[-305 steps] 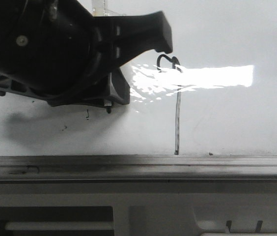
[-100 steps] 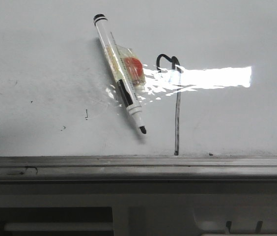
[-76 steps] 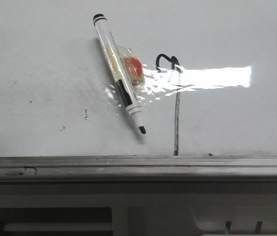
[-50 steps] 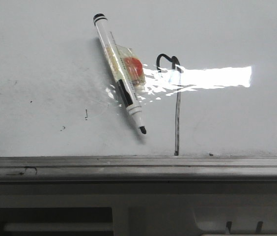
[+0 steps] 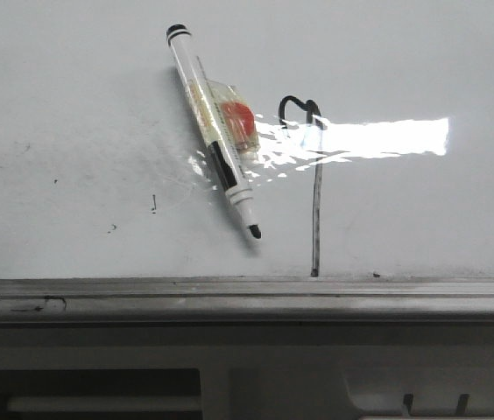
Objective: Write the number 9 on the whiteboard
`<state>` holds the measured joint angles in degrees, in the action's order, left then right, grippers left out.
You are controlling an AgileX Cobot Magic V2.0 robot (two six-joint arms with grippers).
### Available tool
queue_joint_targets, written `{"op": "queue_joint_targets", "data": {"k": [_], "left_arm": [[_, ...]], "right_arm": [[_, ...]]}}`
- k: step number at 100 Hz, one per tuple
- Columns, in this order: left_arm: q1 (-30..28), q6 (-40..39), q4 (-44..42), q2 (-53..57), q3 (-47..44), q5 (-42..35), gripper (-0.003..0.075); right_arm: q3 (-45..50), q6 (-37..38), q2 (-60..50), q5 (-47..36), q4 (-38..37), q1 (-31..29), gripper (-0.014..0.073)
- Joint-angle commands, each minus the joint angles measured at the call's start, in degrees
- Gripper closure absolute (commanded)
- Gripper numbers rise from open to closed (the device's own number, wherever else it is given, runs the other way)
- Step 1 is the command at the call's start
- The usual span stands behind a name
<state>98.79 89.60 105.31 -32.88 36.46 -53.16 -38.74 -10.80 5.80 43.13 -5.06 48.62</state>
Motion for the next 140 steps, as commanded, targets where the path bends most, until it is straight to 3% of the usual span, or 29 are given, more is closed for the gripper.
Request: {"op": "queue_joint_targets", "data": {"k": [1,14,29,37,47,54,61,71,78,87,97,116,140], "left_arm": [[0.4,1.0,0.5,-0.2,1.3,0.9,0.0738],[0.2,1.9,-5.9,-0.1,0.2,0.9,0.0738],[-2.6,1.9,-24.4,-0.1,-3.9,4.8,0.0738],[-8.5,-1.0,-29.9,-0.1,-5.7,8.7,0.0738],[-18.9,-11.1,-35.9,-0.1,-8.1,16.2,0.0738],[-27.6,-20.9,-44.2,-0.1,-10.2,23.4,0.0738],[-36.5,-36.3,-59.7,0.1,-12.5,31.1,0.0738],[-48.5,-70.5,-88.7,0.7,-16.1,37.8,0.0738],[-56.2,-88.1,-99.1,1.5,-18.8,40.0,0.0738],[-64.9,-99.9,-102.1,3.5,-23.2,40.3,0.0738],[-72.4,-105.8,-103.0,7.9,-27.3,40.1,0.0738],[-83.4,-106.0,-107.5,18.5,-33.0,42.1,0.0738],[-92.4,-106.0,-108.2,29.0,-37.2,55.8,0.0738]], "right_arm": [[-1.5,0.0,0.9,-4.2,-0.5,-0.3,0.0638],[-1.5,0.0,0.9,-4.2,-0.5,-0.3,0.0638],[-1.5,0.0,0.9,-4.2,-0.5,-0.3,0.0638],[-1.5,0.0,0.9,-4.2,-0.5,-0.3,0.0638],[-1.5,0.0,0.9,-4.2,-0.5,-0.3,0.0638],[-1.5,0.0,0.9,-4.2,-0.5,-0.3,0.0638],[-1.5,0.0,0.9,-4.2,-0.5,-0.3,0.0638],[-1.5,0.0,0.9,-4.2,-0.5,-0.3,0.0638],[-1.5,0.0,0.9,-4.2,-0.5,-0.3,0.0638],[-1.5,0.0,0.9,-4.2,-0.5,-0.3,0.0638],[-1.5,0.0,0.9,-4.2,-0.5,-0.3,0.0638],[-1.5,0.0,0.9,-4.2,-0.5,-0.3,0.0638],[-1.5,0.0,0.9,-4.2,-0.5,-0.3,0.0638]]}}
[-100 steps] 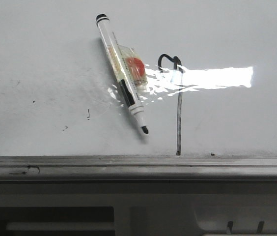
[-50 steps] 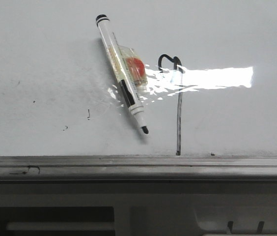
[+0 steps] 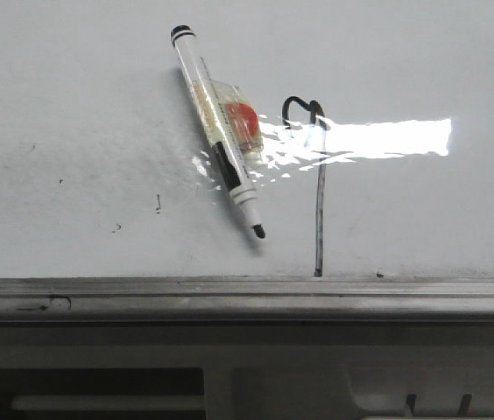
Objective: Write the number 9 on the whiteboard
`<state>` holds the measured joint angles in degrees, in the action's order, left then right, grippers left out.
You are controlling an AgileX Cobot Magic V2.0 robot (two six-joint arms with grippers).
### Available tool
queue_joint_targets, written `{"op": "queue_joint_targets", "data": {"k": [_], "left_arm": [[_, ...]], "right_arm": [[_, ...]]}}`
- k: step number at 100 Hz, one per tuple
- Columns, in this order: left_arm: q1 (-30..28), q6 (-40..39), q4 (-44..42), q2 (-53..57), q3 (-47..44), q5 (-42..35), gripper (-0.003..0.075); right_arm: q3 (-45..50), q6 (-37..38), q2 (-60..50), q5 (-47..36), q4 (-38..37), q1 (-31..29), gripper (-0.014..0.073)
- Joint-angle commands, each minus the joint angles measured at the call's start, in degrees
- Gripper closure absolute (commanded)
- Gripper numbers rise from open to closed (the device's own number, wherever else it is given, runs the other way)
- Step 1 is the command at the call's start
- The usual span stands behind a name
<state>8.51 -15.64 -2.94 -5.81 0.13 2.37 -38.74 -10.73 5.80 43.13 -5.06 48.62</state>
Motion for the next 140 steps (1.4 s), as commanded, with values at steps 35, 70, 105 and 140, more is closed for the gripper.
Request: {"op": "queue_joint_targets", "data": {"k": [35,70,105,140], "left_arm": [[-4.4,-0.7,2.9,7.8,-1.6,16.3,0.0738],[-4.4,-0.7,2.9,7.8,-1.6,16.3,0.0738],[-4.4,-0.7,2.9,7.8,-1.6,16.3,0.0738],[-4.4,-0.7,2.9,7.8,-1.6,16.3,0.0738]], "right_arm": [[-1.5,0.0,0.9,-4.1,-0.5,-0.3,0.0638],[-1.5,0.0,0.9,-4.1,-0.5,-0.3,0.0638],[-1.1,0.0,0.9,-4.4,-0.4,-0.3,0.0638],[4.9,7.8,0.8,-3.6,-15.3,-5.9,0.0638]]}}
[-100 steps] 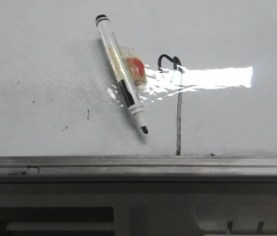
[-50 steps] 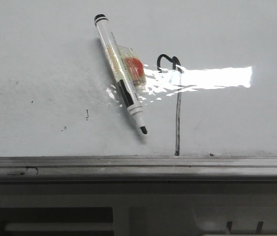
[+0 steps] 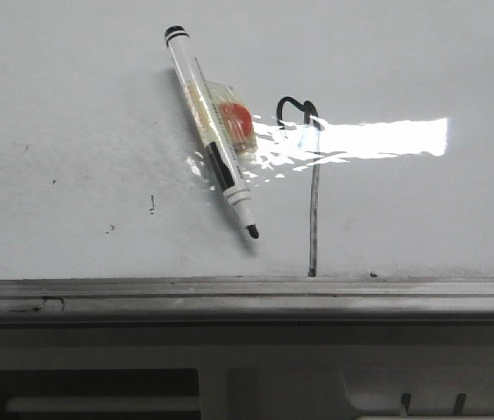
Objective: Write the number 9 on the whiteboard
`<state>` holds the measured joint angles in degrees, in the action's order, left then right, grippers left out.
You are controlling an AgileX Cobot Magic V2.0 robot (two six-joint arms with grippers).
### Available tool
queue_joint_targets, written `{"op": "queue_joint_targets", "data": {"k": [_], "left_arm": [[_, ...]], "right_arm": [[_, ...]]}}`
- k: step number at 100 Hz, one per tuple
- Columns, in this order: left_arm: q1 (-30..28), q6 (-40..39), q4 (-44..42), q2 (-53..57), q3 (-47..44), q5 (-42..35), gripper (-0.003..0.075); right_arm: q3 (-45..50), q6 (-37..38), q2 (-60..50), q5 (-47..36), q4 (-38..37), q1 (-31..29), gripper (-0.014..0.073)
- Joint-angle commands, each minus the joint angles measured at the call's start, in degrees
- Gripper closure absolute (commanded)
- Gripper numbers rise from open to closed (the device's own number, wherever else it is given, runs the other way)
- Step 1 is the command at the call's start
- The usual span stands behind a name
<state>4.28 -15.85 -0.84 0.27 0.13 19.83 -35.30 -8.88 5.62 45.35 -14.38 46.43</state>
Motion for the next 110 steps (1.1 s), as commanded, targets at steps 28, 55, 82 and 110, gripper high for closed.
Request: {"op": "queue_joint_targets", "data": {"k": [28,55,82,110], "left_arm": [[-0.1,-0.5,0.8,1.7,-1.6,-1.2,0.0738],[-0.1,-0.5,0.8,1.7,-1.6,-1.2,0.0738],[-0.1,-0.5,0.8,1.7,-1.6,-1.2,0.0738],[-0.1,-0.5,0.8,1.7,-1.6,-1.2,0.0738]], "right_arm": [[23.4,20.0,1.0,-31.7,0.4,-30.1,0.0638],[37.3,20.0,-0.9,-39.4,3.8,-43.6,0.0638],[37.5,19.9,-7.4,-28.3,3.8,-43.6,0.0638],[37.5,19.9,-7.3,-28.5,3.8,-43.6,0.0638]]}}
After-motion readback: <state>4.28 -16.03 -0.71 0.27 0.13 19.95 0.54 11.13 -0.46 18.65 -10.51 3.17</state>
